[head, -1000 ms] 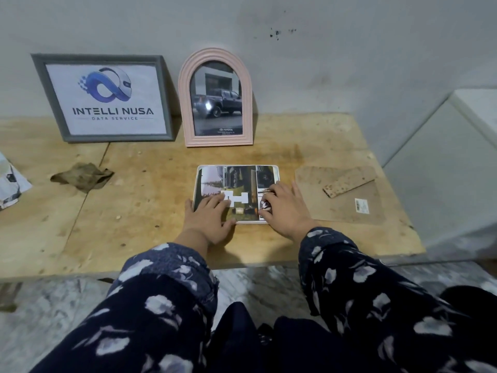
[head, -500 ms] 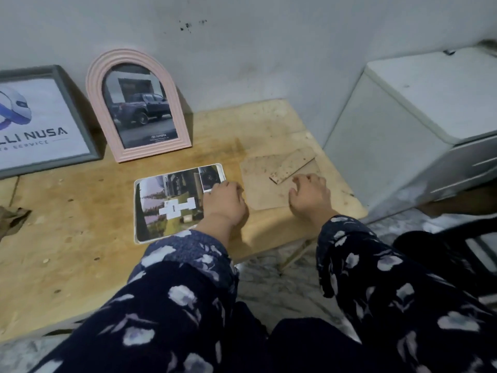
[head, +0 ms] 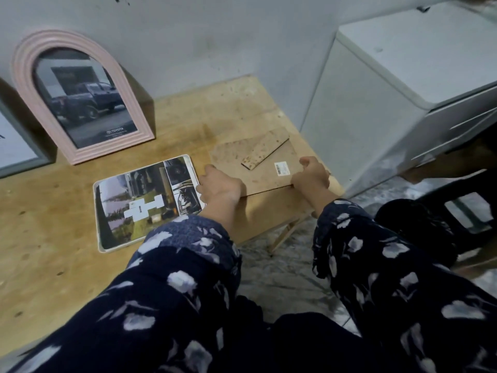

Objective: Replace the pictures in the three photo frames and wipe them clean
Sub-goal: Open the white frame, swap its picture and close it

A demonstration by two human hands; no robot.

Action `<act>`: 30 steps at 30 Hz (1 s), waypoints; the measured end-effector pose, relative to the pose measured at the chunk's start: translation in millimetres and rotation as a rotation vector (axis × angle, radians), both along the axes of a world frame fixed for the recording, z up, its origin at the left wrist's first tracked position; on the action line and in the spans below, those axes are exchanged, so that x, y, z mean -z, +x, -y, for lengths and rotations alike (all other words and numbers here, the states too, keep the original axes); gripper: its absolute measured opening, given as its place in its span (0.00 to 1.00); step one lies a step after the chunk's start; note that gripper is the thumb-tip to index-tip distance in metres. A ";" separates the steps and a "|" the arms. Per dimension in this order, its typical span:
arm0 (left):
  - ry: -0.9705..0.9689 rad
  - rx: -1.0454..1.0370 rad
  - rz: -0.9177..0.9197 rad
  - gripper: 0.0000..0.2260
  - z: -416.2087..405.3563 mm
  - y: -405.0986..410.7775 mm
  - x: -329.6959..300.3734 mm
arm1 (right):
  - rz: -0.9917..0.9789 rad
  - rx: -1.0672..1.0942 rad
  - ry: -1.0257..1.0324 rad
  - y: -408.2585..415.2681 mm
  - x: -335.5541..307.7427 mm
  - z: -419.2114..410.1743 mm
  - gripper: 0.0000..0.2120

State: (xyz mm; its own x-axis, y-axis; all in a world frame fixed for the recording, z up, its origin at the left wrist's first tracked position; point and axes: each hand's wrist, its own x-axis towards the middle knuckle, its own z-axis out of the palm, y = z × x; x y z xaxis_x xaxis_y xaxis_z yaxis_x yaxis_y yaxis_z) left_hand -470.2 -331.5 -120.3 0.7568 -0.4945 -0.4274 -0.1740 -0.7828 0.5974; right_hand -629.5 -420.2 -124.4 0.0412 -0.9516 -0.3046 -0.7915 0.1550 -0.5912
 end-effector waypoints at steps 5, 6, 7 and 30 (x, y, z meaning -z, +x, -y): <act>-0.005 -0.018 0.035 0.32 3.8 15.6 -7.3 | 0.008 0.071 0.042 5.2 -8.5 1.8 0.24; -0.003 -0.010 0.041 0.31 0.7 22.1 -8.5 | 0.069 0.082 0.057 8.2 -10.4 0.0 0.22; -0.006 -0.003 0.051 0.30 -2.5 28.6 -8.9 | 0.133 0.079 0.062 11.0 -11.8 -2.1 0.20; -0.040 -0.184 0.244 0.32 -183.8 140.1 -11.8 | 0.178 -0.447 0.055 153.7 -19.9 -106.1 0.14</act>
